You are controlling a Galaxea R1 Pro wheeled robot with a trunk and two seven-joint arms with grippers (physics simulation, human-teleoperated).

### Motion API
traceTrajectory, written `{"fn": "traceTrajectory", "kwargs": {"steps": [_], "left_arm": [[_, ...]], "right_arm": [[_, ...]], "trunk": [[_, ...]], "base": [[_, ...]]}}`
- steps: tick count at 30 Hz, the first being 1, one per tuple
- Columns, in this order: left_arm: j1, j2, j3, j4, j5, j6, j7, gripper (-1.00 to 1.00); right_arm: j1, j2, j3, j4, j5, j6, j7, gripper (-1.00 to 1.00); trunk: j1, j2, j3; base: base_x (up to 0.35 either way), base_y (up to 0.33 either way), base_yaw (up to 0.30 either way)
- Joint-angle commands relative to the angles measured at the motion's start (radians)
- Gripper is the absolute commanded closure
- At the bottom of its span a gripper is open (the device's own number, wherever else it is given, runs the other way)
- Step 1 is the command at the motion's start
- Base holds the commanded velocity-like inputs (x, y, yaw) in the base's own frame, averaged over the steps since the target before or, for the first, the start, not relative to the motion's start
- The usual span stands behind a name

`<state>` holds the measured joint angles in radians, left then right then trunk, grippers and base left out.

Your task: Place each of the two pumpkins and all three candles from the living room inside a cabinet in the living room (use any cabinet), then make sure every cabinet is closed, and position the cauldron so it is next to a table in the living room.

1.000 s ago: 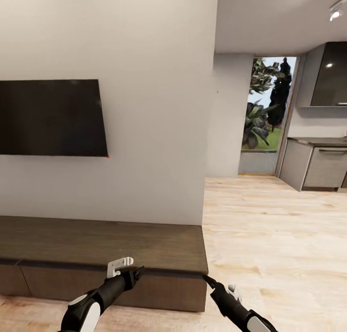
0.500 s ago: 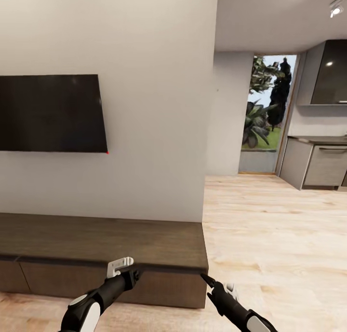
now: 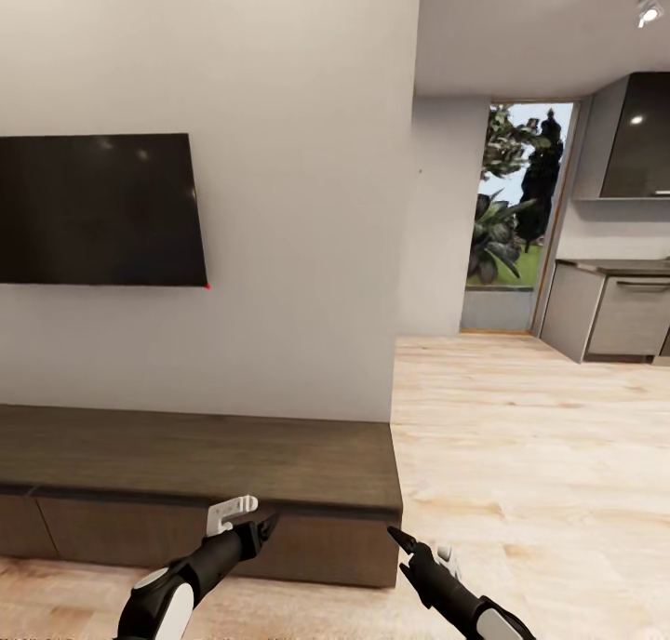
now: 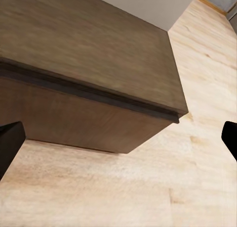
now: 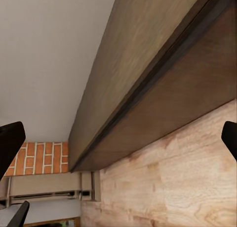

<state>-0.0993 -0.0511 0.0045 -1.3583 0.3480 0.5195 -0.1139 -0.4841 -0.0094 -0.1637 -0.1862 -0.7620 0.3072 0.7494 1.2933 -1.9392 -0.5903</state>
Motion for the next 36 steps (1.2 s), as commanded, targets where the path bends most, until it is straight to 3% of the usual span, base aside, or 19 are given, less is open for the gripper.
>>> {"fn": "traceTrajectory", "kwargs": {"steps": [1, 14, 36], "left_arm": [[-0.001, -0.001, 0.001, -0.001, 0.005, 0.006, -0.001, -1.0], [-0.001, 0.0, 0.0, -0.001, 0.005, 0.005, -0.001, -1.0], [0.0, 0.0, 0.0, 0.002, 0.002, -0.004, 0.0, -1.0]], "right_arm": [[-0.001, 0.0, -0.007, 0.0, -0.002, 0.01, 0.002, -1.0], [-0.001, 0.0, -0.007, 0.001, -0.002, 0.01, 0.028, -1.0], [-0.001, 0.0, -0.007, 0.001, -0.002, 0.01, 0.029, -1.0]], "trunk": [[0.004, -0.008, -0.004], [0.05, -0.092, -0.042], [0.05, -0.092, -0.042]], "base": [[0.0, 0.0, 0.0], [0.0, 0.0, 0.0], [0.01, 0.05, 0.0]]}}
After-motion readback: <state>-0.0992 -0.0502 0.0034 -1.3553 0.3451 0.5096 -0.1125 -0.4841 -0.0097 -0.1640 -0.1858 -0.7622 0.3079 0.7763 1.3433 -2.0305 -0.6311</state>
